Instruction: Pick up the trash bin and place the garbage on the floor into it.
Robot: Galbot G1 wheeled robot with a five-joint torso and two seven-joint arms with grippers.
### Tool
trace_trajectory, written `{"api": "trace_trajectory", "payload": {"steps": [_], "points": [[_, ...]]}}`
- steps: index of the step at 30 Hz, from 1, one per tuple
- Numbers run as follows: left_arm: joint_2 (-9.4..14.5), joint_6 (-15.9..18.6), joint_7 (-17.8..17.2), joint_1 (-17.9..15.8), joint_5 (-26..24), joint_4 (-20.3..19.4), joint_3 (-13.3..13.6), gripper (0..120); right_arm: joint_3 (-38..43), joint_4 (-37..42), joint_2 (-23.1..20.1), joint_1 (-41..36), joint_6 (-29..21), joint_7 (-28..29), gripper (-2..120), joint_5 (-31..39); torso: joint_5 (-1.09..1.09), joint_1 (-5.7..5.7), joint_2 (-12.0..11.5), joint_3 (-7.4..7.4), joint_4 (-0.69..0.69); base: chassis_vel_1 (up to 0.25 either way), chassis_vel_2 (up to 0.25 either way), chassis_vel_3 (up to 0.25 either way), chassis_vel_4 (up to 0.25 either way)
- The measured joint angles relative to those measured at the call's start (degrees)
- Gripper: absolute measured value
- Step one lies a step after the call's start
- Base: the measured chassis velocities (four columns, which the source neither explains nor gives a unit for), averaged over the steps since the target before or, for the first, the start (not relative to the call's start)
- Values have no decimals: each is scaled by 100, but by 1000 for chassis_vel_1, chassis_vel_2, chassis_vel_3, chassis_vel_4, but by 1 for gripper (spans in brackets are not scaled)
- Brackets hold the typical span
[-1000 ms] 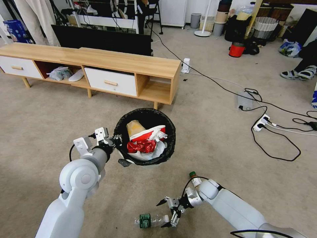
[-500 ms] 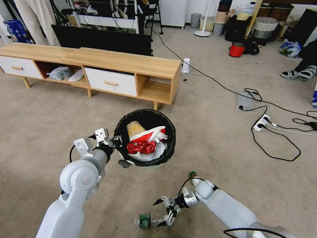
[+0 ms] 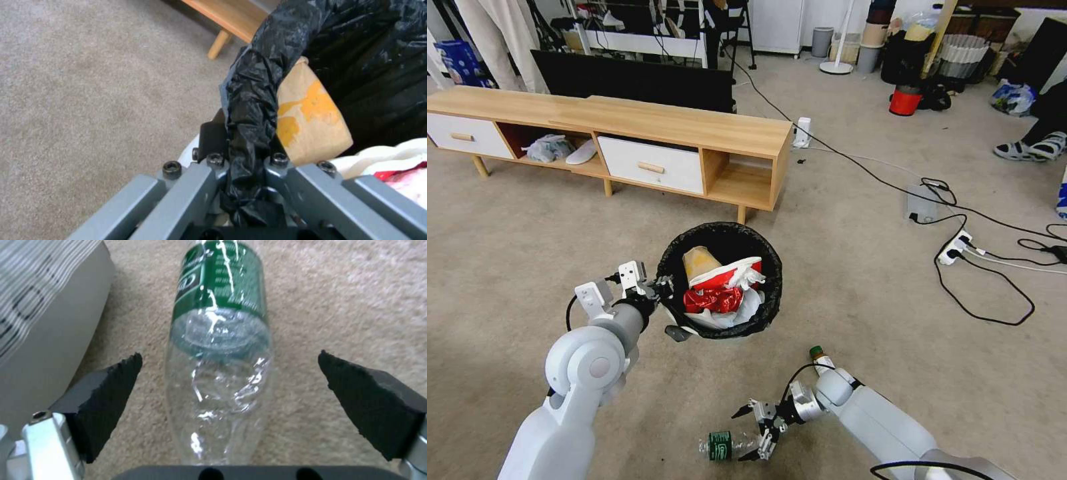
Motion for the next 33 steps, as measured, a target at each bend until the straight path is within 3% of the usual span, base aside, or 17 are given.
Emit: {"api": "trace_trajectory", "payload": {"steps": [16,33], "points": [[-23,-7,6,28,38,-21,10,3,149,-319,79,-15,94,24,98,-162,0,0,1,0,0,0,0,0,0],[-20,-20,26,53,43,-62,-16,3,170,-397,119,-29,117,13,33,-166,0,0,0,0,0,0,0,0,0]]}}
